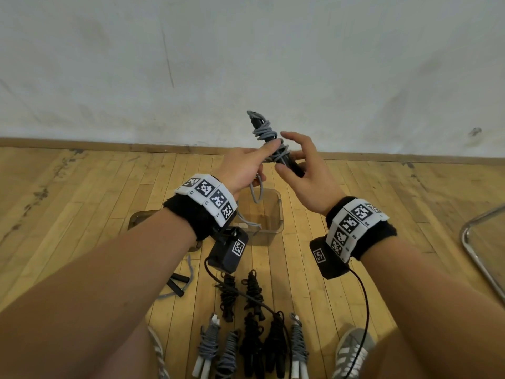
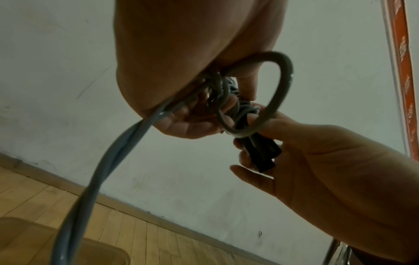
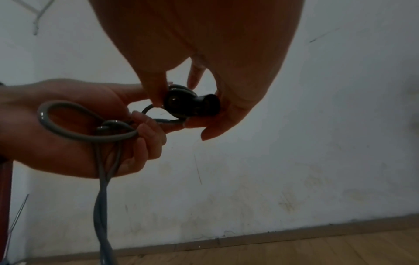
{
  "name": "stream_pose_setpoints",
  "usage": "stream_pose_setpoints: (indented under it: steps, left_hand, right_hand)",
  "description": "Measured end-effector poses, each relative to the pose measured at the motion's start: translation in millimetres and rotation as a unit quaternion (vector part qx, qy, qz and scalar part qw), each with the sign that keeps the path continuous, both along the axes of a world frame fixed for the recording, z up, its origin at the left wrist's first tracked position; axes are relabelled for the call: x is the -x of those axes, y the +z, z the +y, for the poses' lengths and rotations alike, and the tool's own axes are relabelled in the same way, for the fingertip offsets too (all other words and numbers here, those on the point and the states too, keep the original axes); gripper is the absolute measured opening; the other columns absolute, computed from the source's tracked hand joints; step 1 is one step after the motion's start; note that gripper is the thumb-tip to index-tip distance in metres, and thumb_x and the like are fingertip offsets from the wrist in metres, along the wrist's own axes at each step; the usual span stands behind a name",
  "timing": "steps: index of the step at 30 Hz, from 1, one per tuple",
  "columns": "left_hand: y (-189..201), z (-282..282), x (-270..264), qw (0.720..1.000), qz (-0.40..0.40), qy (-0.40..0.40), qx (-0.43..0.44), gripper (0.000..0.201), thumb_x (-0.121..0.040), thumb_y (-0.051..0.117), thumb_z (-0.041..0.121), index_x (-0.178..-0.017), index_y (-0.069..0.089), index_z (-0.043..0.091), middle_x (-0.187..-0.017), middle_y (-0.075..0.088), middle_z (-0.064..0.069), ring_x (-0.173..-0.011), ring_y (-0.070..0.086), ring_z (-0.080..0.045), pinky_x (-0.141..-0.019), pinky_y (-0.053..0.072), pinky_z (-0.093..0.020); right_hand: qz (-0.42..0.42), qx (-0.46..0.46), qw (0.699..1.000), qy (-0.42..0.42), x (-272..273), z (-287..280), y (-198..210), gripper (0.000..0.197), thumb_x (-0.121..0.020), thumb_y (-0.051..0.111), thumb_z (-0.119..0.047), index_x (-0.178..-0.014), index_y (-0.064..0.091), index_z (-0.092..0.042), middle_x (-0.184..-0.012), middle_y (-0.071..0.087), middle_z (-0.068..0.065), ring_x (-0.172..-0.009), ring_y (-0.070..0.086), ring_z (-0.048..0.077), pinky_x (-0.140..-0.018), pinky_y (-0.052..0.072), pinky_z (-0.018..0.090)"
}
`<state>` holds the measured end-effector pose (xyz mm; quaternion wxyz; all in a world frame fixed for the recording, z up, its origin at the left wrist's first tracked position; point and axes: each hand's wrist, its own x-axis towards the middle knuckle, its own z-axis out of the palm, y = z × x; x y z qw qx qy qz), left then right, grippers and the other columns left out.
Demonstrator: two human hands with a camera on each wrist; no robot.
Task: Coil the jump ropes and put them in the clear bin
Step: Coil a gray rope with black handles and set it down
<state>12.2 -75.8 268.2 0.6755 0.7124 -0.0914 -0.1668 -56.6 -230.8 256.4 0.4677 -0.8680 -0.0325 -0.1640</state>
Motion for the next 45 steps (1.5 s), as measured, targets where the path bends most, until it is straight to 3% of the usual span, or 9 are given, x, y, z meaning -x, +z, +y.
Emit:
stream_pose_setpoints:
  steps: [3, 6, 9, 15, 26, 32, 37, 41, 45]
  left_hand:
    - [1, 0, 1, 1.0, 0.008, -0.007, 0.02, 0.05, -0.091, 0.071, 0.051, -0.105, 0.077, 0.003, -0.058, 0.051, 0.002, -0.058, 0.055, -0.013, -0.064, 0.045, -0.03]
    - [2, -2, 3, 0.998, 0.019, -0.037, 0.04, 0.034, -0.096, 0.068, 0.043, -0.1, 0.079, 0.011, -0.059, 0.052, 0.004, -0.058, 0.055, -0.013, -0.061, 0.045, -0.026]
    - [0, -2, 2, 0.999, 0.014, -0.043, 0.029, 0.034, -0.096, 0.069, 0.042, -0.104, 0.078, 0.01, -0.062, 0.057, 0.004, -0.057, 0.056, -0.011, -0.063, 0.047, -0.028]
    - [6, 1, 4, 0.996, 0.016, -0.093, -0.008, 0.03, -0.098, 0.067, 0.039, -0.115, 0.075, 0.016, -0.09, 0.07, -0.003, -0.068, 0.07, -0.014, -0.069, 0.056, -0.029]
    - [7, 3, 8, 0.993, 0.017, -0.116, -0.003, 0.02, -0.099, 0.064, 0.012, -0.119, 0.065, 0.01, -0.093, 0.076, -0.008, -0.068, 0.074, -0.02, -0.059, 0.055, -0.025]
    - [10, 0, 15, 0.996, 0.014, -0.087, 0.033, 0.025, -0.102, 0.06, 0.018, -0.127, 0.059, 0.012, -0.097, 0.079, -0.01, -0.074, 0.076, -0.026, -0.058, 0.051, -0.027]
    - [10, 2, 12, 0.997, 0.029, -0.072, 0.008, 0.031, -0.104, 0.056, 0.03, -0.124, 0.06, 0.006, -0.096, 0.08, -0.008, -0.074, 0.076, -0.025, -0.054, 0.047, -0.024]
    - [13, 5, 12, 0.994, 0.068, -0.066, 0.05, 0.04, -0.109, 0.041, 0.034, -0.119, 0.067, 0.006, -0.099, 0.078, -0.016, -0.073, 0.075, -0.026, -0.05, 0.049, -0.022]
    - [11, 5, 13, 0.997, 0.019, -0.07, 0.012, 0.024, -0.104, 0.052, 0.02, -0.119, 0.067, 0.01, -0.1, 0.08, -0.008, -0.084, 0.077, -0.026, -0.05, 0.042, -0.02]
  right_hand:
    - [0.048, -0.101, 0.993, -0.029, 1, 1, 5, 0.071, -0.092, 0.074, -0.025, -0.15, 0.034, -0.035, -0.113, 0.062, 0.001, -0.096, 0.069, 0.014, -0.086, 0.059, 0.033]
    - [0.11, -0.186, 0.976, -0.023, 3, 1, 10, 0.058, -0.095, 0.069, -0.015, -0.147, 0.044, -0.019, -0.105, 0.068, 0.008, -0.081, 0.072, 0.021, -0.087, 0.062, 0.044]
    - [0.135, -0.152, 0.979, 0.013, 6, 0, 11, 0.031, -0.1, 0.063, -0.016, -0.131, 0.058, -0.012, -0.105, 0.074, 0.01, -0.085, 0.076, 0.023, -0.088, 0.061, 0.047]
    - [0.058, -0.115, 0.991, -0.035, 7, -10, 15, 0.051, -0.092, 0.072, -0.007, -0.137, 0.051, -0.015, -0.108, 0.074, 0.008, -0.086, 0.077, 0.022, -0.083, 0.062, 0.046]
    - [0.033, -0.073, 0.994, -0.07, 8, -11, 18, 0.051, -0.092, 0.073, -0.013, -0.131, 0.043, -0.026, -0.101, 0.073, 0.004, -0.071, 0.076, 0.019, -0.071, 0.064, 0.042]
    - [0.036, -0.03, 0.995, -0.087, 8, -8, 23, 0.05, -0.095, 0.068, -0.017, -0.135, 0.04, -0.026, -0.098, 0.069, -0.004, -0.065, 0.07, 0.013, -0.06, 0.058, 0.023]
    - [0.085, -0.087, 0.992, -0.038, 7, -5, 18, 0.028, -0.105, 0.048, -0.021, -0.133, 0.049, -0.025, -0.093, 0.064, 0.003, -0.077, 0.063, 0.018, -0.084, 0.06, 0.052]
    - [0.078, -0.079, 0.993, -0.029, 7, -6, 16, 0.025, -0.107, 0.046, -0.017, -0.131, 0.048, -0.022, -0.093, 0.061, 0.002, -0.077, 0.063, 0.018, -0.084, 0.061, 0.051]
    - [0.074, -0.103, 0.991, -0.038, 6, -9, 14, 0.03, -0.102, 0.057, -0.016, -0.131, 0.047, -0.02, -0.099, 0.062, 0.0, -0.077, 0.063, 0.015, -0.079, 0.063, 0.045]
